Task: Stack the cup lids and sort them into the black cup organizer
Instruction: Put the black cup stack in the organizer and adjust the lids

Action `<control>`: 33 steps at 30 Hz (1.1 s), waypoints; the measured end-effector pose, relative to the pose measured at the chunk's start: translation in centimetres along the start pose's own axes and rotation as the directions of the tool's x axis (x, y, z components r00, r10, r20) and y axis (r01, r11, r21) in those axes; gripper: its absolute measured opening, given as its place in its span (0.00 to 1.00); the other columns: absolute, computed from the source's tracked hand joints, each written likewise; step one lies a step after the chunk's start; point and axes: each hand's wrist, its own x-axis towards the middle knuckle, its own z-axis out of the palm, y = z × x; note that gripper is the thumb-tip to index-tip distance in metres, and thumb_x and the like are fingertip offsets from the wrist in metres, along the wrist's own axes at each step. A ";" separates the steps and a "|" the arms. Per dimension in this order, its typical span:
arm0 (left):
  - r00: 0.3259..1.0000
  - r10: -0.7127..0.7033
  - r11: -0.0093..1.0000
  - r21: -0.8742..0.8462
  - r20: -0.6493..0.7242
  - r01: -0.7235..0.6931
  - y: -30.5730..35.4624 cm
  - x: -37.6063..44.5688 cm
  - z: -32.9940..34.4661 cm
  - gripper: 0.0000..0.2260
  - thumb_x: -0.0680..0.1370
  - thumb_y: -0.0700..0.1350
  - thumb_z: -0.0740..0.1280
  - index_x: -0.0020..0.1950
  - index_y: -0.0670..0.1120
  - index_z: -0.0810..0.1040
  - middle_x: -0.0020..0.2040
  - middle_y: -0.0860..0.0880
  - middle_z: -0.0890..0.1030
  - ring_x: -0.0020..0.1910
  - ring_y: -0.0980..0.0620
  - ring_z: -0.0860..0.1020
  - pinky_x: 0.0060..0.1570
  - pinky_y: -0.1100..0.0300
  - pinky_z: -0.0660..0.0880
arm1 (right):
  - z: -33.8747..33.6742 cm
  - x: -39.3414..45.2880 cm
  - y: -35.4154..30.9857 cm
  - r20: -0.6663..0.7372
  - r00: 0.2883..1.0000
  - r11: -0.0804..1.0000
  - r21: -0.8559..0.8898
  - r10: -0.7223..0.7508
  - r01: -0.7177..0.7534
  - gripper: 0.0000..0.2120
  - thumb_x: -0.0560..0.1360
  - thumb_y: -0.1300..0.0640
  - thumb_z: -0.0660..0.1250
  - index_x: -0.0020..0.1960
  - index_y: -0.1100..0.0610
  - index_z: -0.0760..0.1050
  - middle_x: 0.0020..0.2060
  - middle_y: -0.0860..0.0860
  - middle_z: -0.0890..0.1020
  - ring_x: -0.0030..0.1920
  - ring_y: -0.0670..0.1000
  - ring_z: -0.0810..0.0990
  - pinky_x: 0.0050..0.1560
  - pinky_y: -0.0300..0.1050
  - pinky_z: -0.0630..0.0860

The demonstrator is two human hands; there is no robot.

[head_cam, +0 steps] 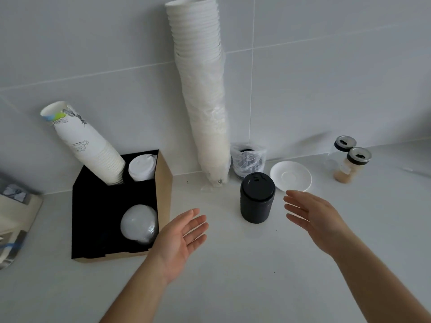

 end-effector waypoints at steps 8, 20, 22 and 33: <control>1.000 -0.013 0.967 0.256 0.015 0.009 -0.3 5.8 6.2 0.09 0.78 0.49 0.66 0.57 0.50 0.77 0.60 0.47 0.79 0.59 0.50 0.78 0.60 0.54 0.74 | 2.4 5.6 -0.4 0.054 0.997 0.960 -0.272 -0.056 0.068 0.25 0.74 0.49 0.71 0.70 0.49 0.73 0.66 0.49 0.77 0.66 0.50 0.74 0.71 0.55 0.69; 0.998 -0.054 0.810 0.586 0.045 0.017 -2.7 11.6 9.6 0.11 0.71 0.62 0.65 0.47 0.58 0.77 0.50 0.57 0.78 0.51 0.55 0.76 0.59 0.53 0.70 | 4.1 8.6 0.6 0.120 0.992 0.957 -0.281 -0.044 0.077 0.10 0.77 0.52 0.68 0.57 0.47 0.79 0.50 0.43 0.84 0.49 0.42 0.80 0.43 0.37 0.71; 0.994 -0.095 0.798 0.600 0.050 0.046 -2.7 11.9 9.7 0.10 0.70 0.63 0.63 0.38 0.58 0.73 0.44 0.57 0.74 0.49 0.52 0.71 0.55 0.53 0.68 | 3.9 8.9 0.9 0.138 0.990 0.969 -0.242 -0.021 0.054 0.09 0.76 0.52 0.69 0.56 0.47 0.79 0.50 0.43 0.84 0.48 0.41 0.81 0.43 0.38 0.72; 0.935 -0.328 0.867 0.437 0.133 0.242 -4.1 12.3 10.6 0.16 0.72 0.66 0.63 0.57 0.63 0.71 0.66 0.55 0.71 0.74 0.51 0.64 0.75 0.48 0.57 | 2.5 9.8 1.3 0.152 0.987 0.989 -0.147 0.052 -0.029 0.08 0.76 0.53 0.68 0.55 0.49 0.81 0.50 0.48 0.85 0.51 0.47 0.81 0.51 0.49 0.78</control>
